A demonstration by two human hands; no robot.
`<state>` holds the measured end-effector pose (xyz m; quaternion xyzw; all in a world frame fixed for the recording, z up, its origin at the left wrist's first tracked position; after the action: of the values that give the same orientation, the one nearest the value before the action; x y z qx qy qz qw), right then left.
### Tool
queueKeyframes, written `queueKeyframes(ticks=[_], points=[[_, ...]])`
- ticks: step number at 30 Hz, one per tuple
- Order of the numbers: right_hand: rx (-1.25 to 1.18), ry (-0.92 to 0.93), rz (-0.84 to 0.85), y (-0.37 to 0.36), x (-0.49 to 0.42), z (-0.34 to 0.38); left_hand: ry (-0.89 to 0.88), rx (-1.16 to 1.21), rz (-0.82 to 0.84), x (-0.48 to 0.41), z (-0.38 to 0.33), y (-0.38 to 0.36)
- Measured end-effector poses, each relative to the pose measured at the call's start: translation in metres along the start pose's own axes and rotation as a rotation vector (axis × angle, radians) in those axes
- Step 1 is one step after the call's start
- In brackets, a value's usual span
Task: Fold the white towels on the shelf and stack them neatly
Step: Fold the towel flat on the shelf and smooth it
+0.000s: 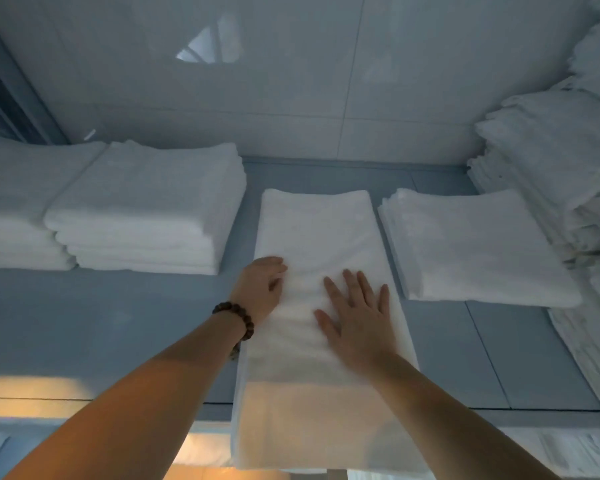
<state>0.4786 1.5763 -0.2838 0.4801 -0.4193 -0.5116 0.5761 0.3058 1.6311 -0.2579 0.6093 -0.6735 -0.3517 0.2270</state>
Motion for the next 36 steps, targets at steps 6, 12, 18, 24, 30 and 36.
queueKeyframes(ticks=[6, 12, 18, 24, 30, 36], points=[[0.007, 0.025, 0.065, -0.012, -0.003, 0.000, 0.049, -0.061, -0.076, 0.010, 0.010, -0.003], [-0.071, 0.050, -0.137, 0.029, -0.038, -0.004, 0.068, 0.098, -0.142, -0.019, 0.008, 0.009], [-0.011, 0.038, 0.039, 0.001, -0.085, -0.017, 0.142, 0.229, -0.047, -0.066, 0.019, -0.001], [0.018, 0.035, 0.056, -0.013, -0.087, -0.017, 0.097, 0.029, -0.247, -0.060, 0.026, 0.004], [0.004, -0.026, -0.007, 0.000, -0.130, -0.031, 0.039, 0.139, -0.259, -0.101, 0.021, 0.008], [0.051, 0.054, 0.052, -0.011, -0.166, -0.027, 0.067, -0.053, -0.174, -0.141, 0.035, -0.004]])
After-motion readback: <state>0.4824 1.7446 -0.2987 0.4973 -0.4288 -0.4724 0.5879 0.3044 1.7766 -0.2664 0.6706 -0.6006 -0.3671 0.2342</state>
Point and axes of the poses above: each hand's wrist, its own x-axis away from the middle knuckle, its own y-axis out of the back of the hand, z = x × y, the point moved 9 cm from there along -x, towards the middle knuckle, and after that the axes turned 4 degrees about -x, right-handed, at the moved point
